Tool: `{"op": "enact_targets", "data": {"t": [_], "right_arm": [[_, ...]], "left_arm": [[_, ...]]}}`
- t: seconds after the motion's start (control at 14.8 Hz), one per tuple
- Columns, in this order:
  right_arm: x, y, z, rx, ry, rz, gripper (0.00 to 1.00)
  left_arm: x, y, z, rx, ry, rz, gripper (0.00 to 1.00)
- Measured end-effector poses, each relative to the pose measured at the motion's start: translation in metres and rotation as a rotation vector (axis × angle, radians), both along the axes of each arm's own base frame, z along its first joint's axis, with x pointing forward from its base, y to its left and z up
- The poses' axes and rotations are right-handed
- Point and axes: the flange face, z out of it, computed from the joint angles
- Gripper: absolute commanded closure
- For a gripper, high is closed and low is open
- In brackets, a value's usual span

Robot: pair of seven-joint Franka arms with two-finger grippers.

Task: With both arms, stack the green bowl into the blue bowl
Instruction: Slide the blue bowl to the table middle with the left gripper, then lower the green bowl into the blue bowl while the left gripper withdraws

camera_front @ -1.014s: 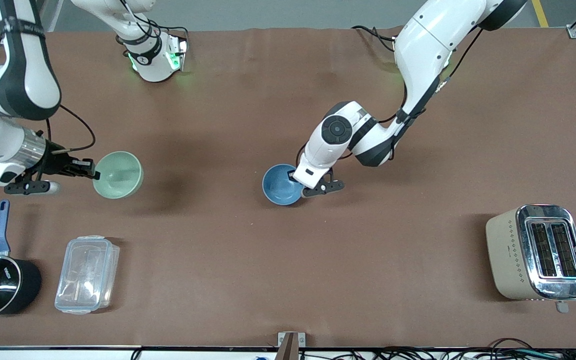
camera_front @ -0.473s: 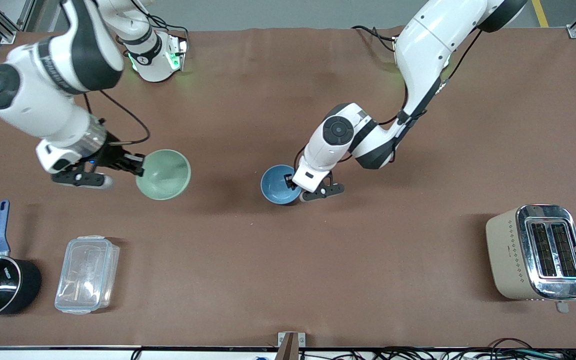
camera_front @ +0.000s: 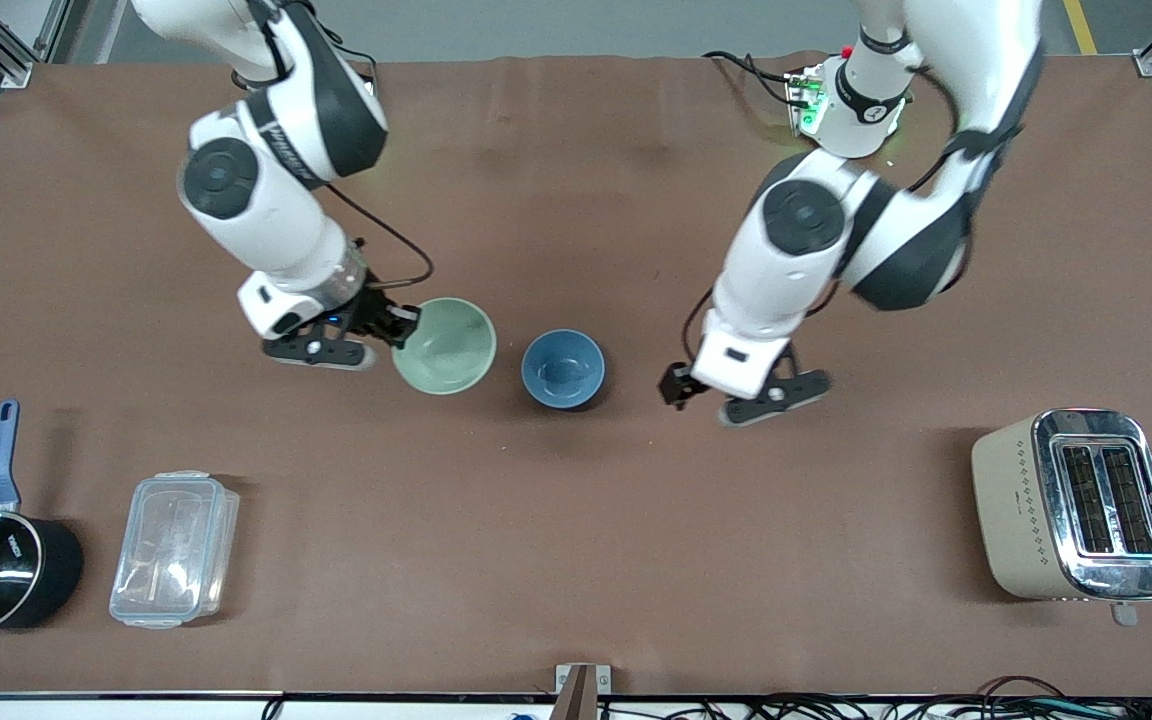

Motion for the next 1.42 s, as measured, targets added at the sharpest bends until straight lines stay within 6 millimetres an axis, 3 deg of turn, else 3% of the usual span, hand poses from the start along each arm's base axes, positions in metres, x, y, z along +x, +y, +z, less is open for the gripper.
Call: {"op": "enact_targets", "data": {"t": [0.41,0.68,1.08,1.42], "right_arm": [[-0.002,0.059,-0.051,-0.022,0.039,0.028,0.96],[-0.016,0.093,-0.073,-0.016,0.049,0.014,0.96],[-0.029,0.128,-0.104,0.012,0.014,0.038,0.96],[-0.026,0.128,-0.113,0.016,0.001,0.033,0.95]], "left_arm": [[0.002,0.127,0.099,0.095,0.002,-0.141,0.00],[-0.023,0.182,0.144,0.117,0.066,-0.248,0.00],[-0.054,0.235,0.176,0.121,0.139,-0.322,0.00],[-0.062,0.255,0.172,0.119,0.172,-0.338,0.00]]}}
